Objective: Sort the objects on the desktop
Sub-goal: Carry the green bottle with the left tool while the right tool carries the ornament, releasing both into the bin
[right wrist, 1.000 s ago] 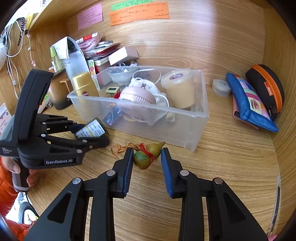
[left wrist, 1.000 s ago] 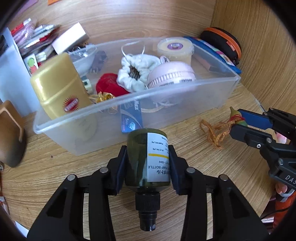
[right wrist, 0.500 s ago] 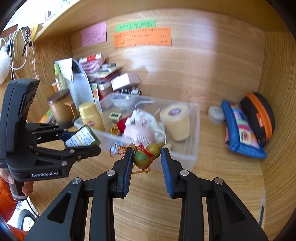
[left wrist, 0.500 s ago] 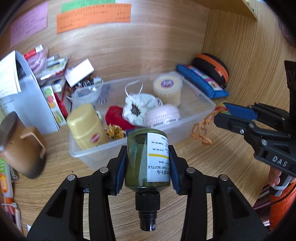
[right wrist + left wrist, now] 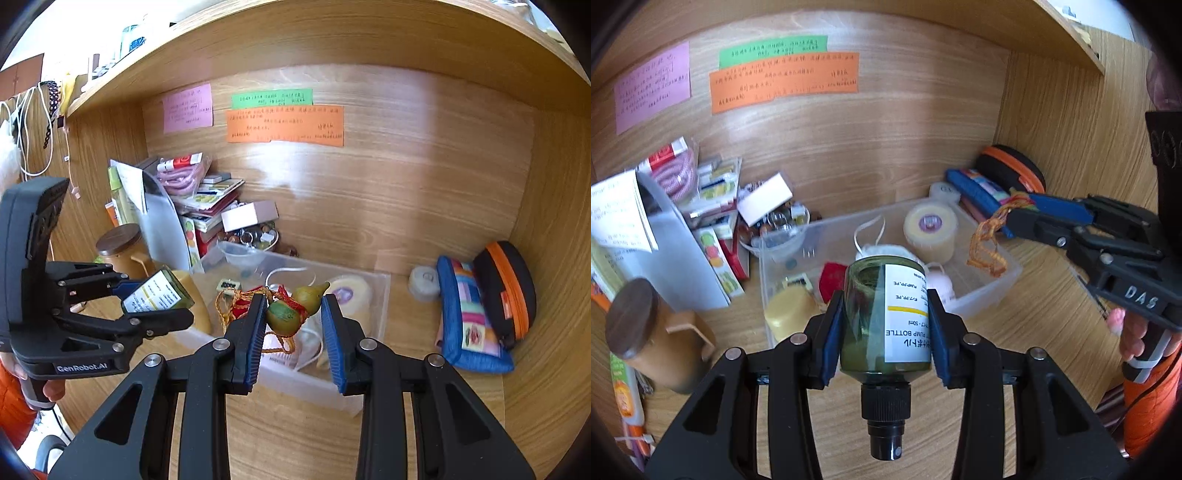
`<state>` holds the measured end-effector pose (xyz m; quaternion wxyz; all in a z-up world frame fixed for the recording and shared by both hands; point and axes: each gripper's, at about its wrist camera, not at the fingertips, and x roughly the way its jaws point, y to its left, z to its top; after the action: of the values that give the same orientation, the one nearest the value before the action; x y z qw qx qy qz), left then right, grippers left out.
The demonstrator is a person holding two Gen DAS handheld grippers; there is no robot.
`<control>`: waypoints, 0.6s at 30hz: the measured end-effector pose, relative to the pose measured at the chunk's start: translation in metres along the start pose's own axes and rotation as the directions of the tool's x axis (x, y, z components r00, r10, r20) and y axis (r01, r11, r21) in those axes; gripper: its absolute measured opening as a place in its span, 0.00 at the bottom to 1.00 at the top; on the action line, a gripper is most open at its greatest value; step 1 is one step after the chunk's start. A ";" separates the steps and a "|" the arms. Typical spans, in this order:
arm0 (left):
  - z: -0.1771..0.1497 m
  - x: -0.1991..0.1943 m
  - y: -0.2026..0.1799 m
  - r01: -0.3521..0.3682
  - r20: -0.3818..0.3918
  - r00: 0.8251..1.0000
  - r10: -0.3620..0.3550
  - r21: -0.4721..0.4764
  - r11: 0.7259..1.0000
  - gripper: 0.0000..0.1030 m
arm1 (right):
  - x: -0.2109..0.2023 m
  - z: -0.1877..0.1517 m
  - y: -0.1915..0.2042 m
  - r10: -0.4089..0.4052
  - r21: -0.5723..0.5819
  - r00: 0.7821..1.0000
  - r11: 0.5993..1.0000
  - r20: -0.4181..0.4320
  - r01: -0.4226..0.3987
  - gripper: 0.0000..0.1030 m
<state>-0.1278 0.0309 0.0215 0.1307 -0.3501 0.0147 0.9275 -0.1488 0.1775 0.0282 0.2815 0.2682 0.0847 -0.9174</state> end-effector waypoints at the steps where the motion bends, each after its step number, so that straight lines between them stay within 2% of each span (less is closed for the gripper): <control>1: 0.004 -0.001 0.002 0.000 0.006 1.000 0.000 -0.001 1.000 0.40 | 0.002 0.003 0.000 0.002 0.000 1.000 1.000 0.001 -0.002 0.27; 9: 0.035 0.009 0.016 -0.001 0.025 1.000 0.001 -0.029 1.000 0.40 | 0.027 0.022 -0.004 0.006 -0.004 1.000 1.000 -0.014 -0.006 0.27; 18: 0.042 0.047 0.025 0.004 -0.027 1.000 -0.005 -0.044 0.999 0.40 | 0.072 0.024 -0.011 0.020 0.003 0.997 1.000 -0.078 -0.019 0.27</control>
<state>-0.1948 0.0226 0.0211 0.1247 -0.3652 -0.0048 0.9225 -0.2159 0.1452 0.0101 0.2866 0.3048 0.0920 -0.9036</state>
